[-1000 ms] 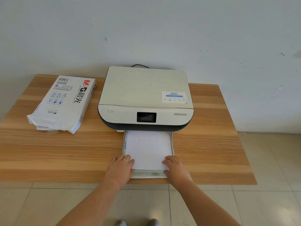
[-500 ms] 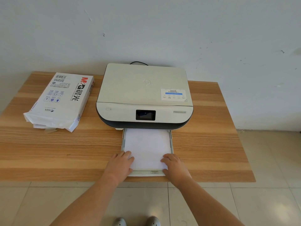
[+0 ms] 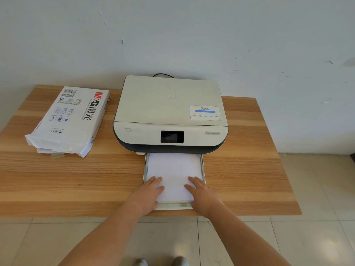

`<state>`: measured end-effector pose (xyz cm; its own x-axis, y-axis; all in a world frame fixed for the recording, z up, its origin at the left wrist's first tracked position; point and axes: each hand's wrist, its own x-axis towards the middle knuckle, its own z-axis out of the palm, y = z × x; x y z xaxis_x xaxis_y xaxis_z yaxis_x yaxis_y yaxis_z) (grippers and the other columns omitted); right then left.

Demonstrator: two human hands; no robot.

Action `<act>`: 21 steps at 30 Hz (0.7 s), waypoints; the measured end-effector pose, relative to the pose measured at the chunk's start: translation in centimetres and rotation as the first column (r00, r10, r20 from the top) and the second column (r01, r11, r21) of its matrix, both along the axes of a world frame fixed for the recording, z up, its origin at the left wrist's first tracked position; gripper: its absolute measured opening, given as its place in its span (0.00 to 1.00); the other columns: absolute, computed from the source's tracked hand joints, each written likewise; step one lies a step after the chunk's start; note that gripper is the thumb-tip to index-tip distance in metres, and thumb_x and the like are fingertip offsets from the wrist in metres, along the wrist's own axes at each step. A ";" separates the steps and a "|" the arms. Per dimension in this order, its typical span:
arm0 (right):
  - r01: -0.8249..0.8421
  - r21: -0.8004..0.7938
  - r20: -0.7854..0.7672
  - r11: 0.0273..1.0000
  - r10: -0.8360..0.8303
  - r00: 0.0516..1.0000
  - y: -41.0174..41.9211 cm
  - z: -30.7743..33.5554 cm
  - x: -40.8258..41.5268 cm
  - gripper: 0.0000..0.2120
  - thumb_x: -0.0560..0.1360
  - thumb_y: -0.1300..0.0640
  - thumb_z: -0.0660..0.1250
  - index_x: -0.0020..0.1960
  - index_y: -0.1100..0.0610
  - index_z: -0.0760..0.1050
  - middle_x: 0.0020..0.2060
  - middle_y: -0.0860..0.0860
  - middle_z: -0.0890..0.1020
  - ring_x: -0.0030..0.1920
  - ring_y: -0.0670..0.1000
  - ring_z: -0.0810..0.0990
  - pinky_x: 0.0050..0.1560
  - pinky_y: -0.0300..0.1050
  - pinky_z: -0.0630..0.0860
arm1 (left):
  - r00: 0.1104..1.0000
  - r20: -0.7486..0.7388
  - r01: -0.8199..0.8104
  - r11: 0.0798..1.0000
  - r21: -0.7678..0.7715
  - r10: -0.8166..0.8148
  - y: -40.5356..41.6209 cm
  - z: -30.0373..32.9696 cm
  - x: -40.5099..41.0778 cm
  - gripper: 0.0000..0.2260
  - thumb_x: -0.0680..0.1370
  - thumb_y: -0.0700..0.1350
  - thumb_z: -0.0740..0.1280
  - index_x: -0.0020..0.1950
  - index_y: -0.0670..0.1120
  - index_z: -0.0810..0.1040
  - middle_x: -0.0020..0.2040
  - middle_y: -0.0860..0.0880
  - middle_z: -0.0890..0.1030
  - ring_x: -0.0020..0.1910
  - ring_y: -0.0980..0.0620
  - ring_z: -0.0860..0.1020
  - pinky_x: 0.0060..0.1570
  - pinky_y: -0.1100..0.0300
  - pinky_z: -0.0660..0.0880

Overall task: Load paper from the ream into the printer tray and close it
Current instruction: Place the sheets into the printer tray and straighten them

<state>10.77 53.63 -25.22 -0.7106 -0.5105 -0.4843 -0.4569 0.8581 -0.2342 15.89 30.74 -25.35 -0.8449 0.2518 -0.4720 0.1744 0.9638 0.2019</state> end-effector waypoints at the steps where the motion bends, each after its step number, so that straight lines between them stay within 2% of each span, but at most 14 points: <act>1: 0.006 0.004 0.005 1.000 -0.006 1.000 -0.1 0.0 0.0 0.33 0.77 0.62 0.62 0.77 0.48 0.54 0.78 0.46 0.47 0.77 0.49 0.43 0.74 0.52 0.57 | 1.000 0.006 0.002 1.000 0.001 -0.002 0.1 0.1 0.0 0.26 0.80 0.45 0.59 0.77 0.49 0.55 0.79 0.50 0.44 0.77 0.50 0.45 0.72 0.53 0.61; 8: -0.001 0.027 -0.001 1.000 0.001 1.000 -0.2 -0.2 0.3 0.32 0.78 0.63 0.62 0.77 0.49 0.54 0.78 0.46 0.47 0.77 0.50 0.44 0.70 0.53 0.66 | 1.000 -0.007 0.029 0.999 -0.020 -0.029 0.2 0.5 0.1 0.25 0.81 0.44 0.57 0.77 0.48 0.55 0.79 0.48 0.45 0.77 0.49 0.45 0.71 0.53 0.63; 17: -0.013 0.009 -0.023 1.000 0.013 1.000 0.0 -0.3 1.0 0.31 0.77 0.65 0.58 0.77 0.52 0.55 0.78 0.49 0.49 0.77 0.51 0.44 0.71 0.51 0.64 | 1.000 -0.027 0.014 1.000 -0.003 -0.014 0.2 0.1 0.5 0.23 0.80 0.44 0.57 0.76 0.48 0.58 0.79 0.48 0.47 0.77 0.48 0.47 0.69 0.52 0.65; 21: -0.020 0.002 -0.027 1.000 0.020 0.999 -0.1 0.2 0.7 0.33 0.75 0.64 0.61 0.77 0.51 0.54 0.78 0.49 0.50 0.77 0.52 0.47 0.70 0.51 0.64 | 0.998 -0.060 0.014 1.000 0.012 -0.013 0.3 0.2 0.6 0.25 0.79 0.43 0.59 0.76 0.48 0.58 0.79 0.48 0.49 0.77 0.48 0.47 0.71 0.53 0.61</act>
